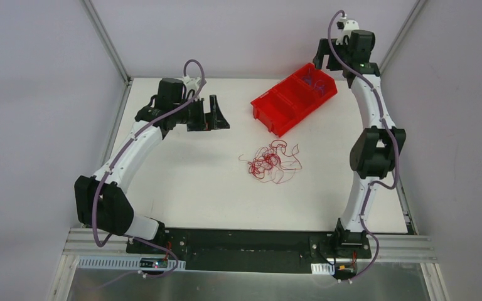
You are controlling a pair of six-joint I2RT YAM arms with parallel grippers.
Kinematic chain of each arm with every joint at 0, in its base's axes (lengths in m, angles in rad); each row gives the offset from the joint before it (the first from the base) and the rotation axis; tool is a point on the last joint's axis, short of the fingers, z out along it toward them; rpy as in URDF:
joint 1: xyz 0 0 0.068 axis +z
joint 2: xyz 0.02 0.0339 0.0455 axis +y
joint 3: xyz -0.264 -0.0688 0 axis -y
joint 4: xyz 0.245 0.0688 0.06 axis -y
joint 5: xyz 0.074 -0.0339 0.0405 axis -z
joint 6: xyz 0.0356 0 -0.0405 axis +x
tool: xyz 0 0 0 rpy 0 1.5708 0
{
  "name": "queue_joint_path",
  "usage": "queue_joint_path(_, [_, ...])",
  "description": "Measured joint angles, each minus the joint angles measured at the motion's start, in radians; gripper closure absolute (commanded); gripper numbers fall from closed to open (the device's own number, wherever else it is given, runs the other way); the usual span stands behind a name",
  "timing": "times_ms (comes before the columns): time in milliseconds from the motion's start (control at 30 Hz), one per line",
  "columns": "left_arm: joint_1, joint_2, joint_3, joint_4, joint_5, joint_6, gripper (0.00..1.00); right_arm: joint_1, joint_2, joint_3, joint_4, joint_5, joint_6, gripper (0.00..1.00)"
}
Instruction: Untangle the cables
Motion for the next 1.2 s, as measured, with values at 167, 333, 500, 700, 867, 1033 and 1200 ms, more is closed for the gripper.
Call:
queue_joint_path(167, [0.011,0.039,0.0,-0.047,0.076,0.031,0.01,-0.006,-0.152,-0.002,-0.251,-0.142,-0.058,0.15])
queue_joint_path(333, [-0.031,0.097,-0.013,-0.065,0.157,0.08,0.15,0.002,-0.321,-0.19,-0.505,-0.33,-0.057,0.26])
queue_joint_path(500, [-0.159,0.25,-0.004,-0.056,0.202,0.124,0.49,0.069,-0.466,-0.531,-0.602,-0.434,-0.002,0.32])
queue_joint_path(700, [-0.257,0.431,0.047,-0.035,0.233,0.143,0.51,0.2,-0.489,-0.784,-0.584,-0.457,0.093,0.36])
queue_joint_path(867, [-0.293,0.475,0.048,0.023,0.231,0.12,0.57,0.294,-0.474,-0.831,-0.491,-0.422,0.173,0.45])
queue_joint_path(1033, [-0.301,0.508,0.048,0.077,0.222,0.081,0.89,0.351,-0.38,-0.831,-0.378,-0.383,0.253,0.53])
queue_joint_path(1200, [-0.3,0.489,0.046,0.088,0.212,0.088,1.0,0.393,-0.266,-0.82,-0.323,-0.306,0.289,0.59])
